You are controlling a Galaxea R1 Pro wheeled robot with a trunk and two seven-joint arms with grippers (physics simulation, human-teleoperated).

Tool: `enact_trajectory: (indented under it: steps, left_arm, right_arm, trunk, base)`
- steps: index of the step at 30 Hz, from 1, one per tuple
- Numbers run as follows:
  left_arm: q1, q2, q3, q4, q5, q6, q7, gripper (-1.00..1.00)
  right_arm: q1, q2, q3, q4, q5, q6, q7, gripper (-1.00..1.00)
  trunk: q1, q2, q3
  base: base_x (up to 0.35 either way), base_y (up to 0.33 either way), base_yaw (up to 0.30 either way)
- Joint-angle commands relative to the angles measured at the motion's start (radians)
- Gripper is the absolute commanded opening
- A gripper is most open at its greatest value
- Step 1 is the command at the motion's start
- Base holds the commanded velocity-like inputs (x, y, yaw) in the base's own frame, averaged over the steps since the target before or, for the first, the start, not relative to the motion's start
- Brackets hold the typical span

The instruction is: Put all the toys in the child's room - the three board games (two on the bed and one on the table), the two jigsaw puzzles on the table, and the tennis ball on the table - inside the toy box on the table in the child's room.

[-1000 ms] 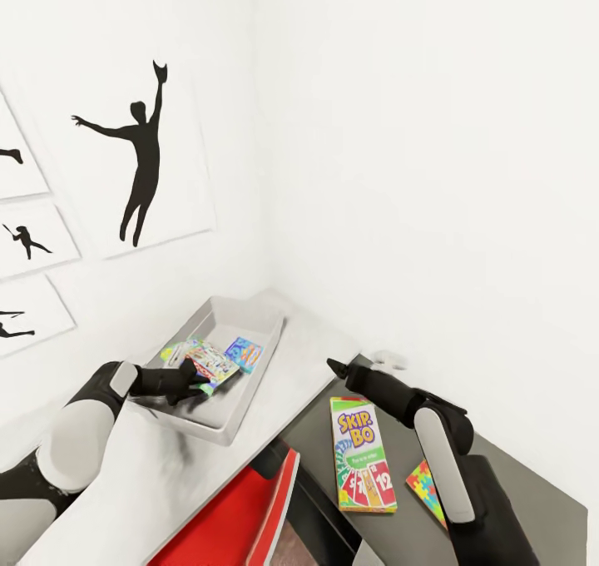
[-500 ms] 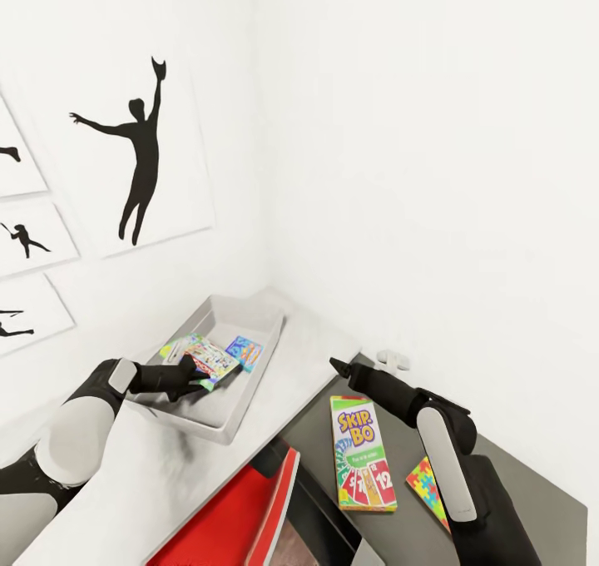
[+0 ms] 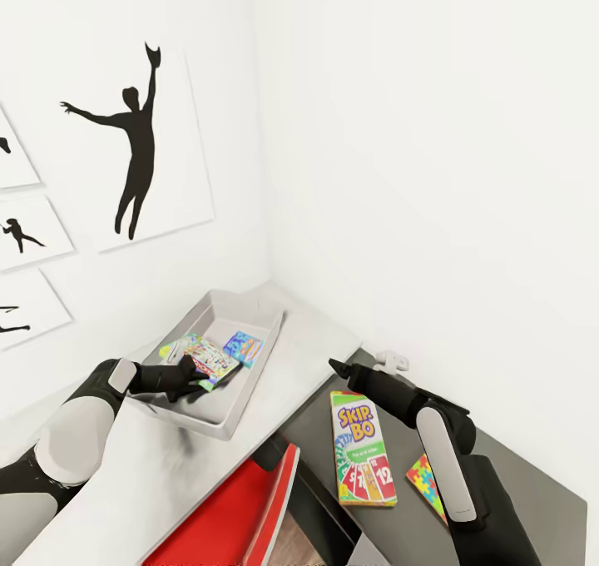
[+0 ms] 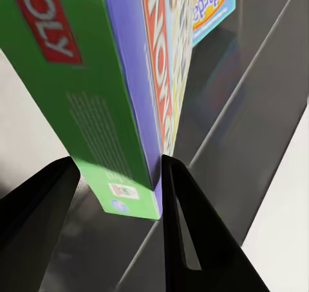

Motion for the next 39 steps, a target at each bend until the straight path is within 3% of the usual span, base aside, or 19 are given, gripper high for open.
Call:
enact_trajectory:
  steps: [1,28,39]
  left_arm:
    - [-0.001,0.000,0.007,-0.001,-0.007,0.005,-0.001,-1.00]
    - [-0.002,0.001,0.008,-0.001,-0.005,0.004,0.007,-1.00]
    - [-0.002,0.001,0.009,-0.001,-0.005,0.005,0.007,-1.00]
  right_arm:
    - [-0.001,0.000,-0.001,-0.001,0.003,0.005,0.004,1.00]
    - [-0.001,-0.001,-0.003,-0.001,0.003,0.004,0.005,1.00]
    - [-0.001,-0.001,-0.002,0.001,0.003,-0.004,0.006,1.00]
  trunk:
    - [0.001,-0.002,-0.004]
    - [0.001,-0.002,-0.048]
    - [0.001,-0.002,-0.051]
  base:
    - [0.000,0.000,0.000]
    - [0.000,0.000,0.000]
    - [0.000,0.000,0.000]
